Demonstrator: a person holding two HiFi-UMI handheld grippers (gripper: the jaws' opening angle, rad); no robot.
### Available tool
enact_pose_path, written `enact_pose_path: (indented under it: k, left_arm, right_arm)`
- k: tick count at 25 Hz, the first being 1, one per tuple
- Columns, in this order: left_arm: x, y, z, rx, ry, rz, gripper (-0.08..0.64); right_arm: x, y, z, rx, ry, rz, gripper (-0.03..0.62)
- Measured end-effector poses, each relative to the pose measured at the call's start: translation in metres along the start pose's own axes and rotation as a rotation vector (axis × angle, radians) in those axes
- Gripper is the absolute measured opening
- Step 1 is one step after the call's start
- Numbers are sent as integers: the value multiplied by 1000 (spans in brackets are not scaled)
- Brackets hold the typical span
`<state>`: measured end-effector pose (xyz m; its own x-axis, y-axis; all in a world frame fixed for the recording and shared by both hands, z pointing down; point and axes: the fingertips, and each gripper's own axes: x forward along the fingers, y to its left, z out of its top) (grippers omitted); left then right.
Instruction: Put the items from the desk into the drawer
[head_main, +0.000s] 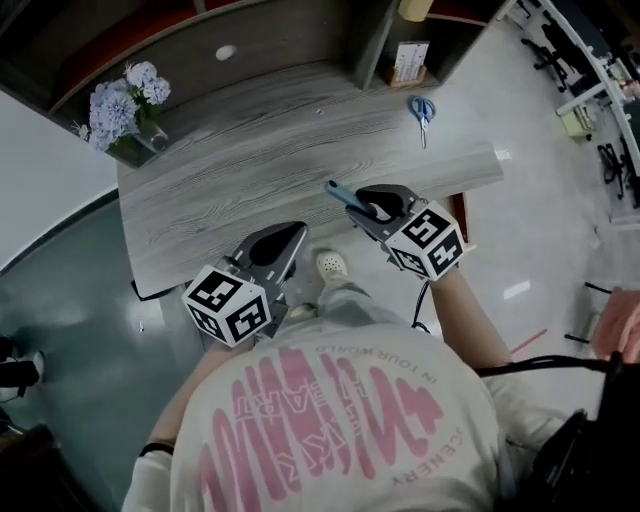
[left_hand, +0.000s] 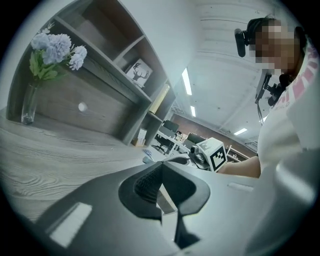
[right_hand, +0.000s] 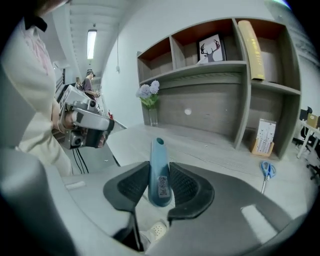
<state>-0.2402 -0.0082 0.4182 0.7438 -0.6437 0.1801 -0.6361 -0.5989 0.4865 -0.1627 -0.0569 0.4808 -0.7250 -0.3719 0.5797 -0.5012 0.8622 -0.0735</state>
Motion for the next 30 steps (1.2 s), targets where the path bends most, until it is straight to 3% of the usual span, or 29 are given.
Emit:
enact_pose_path:
  k: [4,12,19,23,30]
  left_arm:
    - [4,-19,-3,28,18,-57,20]
    - [37,-75,-28,7,59,-234,20]
    - [68,-123,-49,54,140,-351,20]
    - [87,-129,-55,75,169,-340,20]
    - [135,-135,-65,45,185,-267,20]
  right_arm:
    - [-29,19,-5,29,-40,-54,130]
    - [-108,59,-27,108,-97,-177,130]
    - [-154,59,-29,131,-182,-268,129]
    - [-163,45,-43,164,-209,-265,129]
    - [-181,3,-79,203,-173,-210,127]
